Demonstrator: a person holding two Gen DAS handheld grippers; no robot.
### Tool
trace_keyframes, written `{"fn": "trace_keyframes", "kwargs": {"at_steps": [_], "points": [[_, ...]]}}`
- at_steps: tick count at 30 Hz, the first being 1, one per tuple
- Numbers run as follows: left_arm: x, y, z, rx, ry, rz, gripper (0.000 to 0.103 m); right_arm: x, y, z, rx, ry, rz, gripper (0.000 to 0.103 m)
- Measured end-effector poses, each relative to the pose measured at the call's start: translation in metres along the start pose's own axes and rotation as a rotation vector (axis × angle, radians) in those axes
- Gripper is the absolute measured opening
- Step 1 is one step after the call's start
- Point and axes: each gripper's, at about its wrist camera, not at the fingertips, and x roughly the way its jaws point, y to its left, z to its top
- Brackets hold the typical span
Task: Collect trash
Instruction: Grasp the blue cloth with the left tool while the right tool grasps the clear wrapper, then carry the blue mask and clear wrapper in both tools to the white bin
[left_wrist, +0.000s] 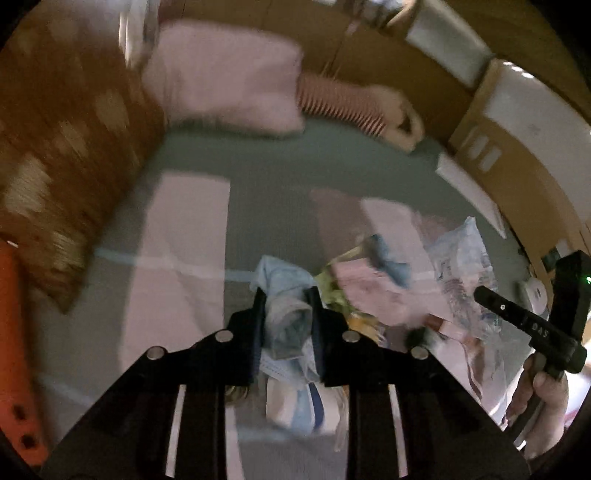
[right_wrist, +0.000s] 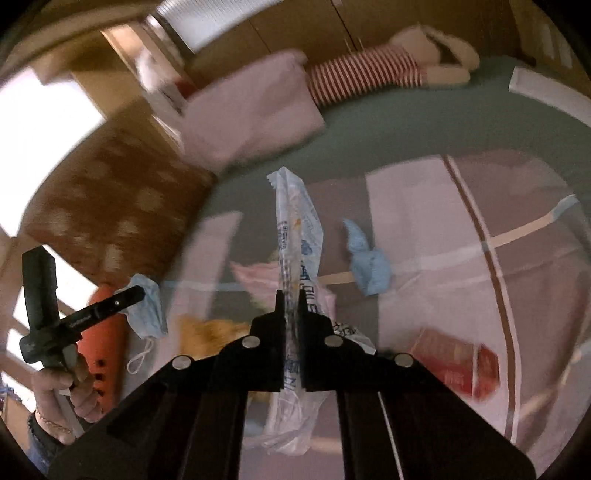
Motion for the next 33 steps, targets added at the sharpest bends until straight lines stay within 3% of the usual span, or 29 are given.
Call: {"fn": "trace_keyframes", "kwargs": {"at_steps": [5,9,12,16,23,33], "points": [[-0.113,-0.033,-0.048,0.085,-0.193,-0.054,0.023,-0.066,0.04,-0.052,-0.037,-0.068,0.093,0.006],[-0.156,-0.055,-0.102,0.159,-0.275,-0.056,0.023,-0.103,0.067,-0.099,-0.079,-0.105,0.06,0.006],[-0.157,-0.059,-0.145,0.153,-0.273,-0.002,0.023,-0.12,0.086,-0.136,-0.137,-0.13,-0.016,0.006],[-0.141,-0.058,-0.178,0.166,-0.243,0.077,0.023,-0.126,0.097,-0.169,-0.201,-0.138,-0.118,0.006],[-0.122,-0.06,-0.187,0.205,-0.22,0.126,0.024,-0.113,0.107,-0.182,-0.279,-0.124,-0.197,0.006],[-0.116,-0.05,-0.187,0.18,-0.192,0.149,0.024,-0.107,0.107,-0.185,-0.281,-0.107,-0.224,0.006]]}}
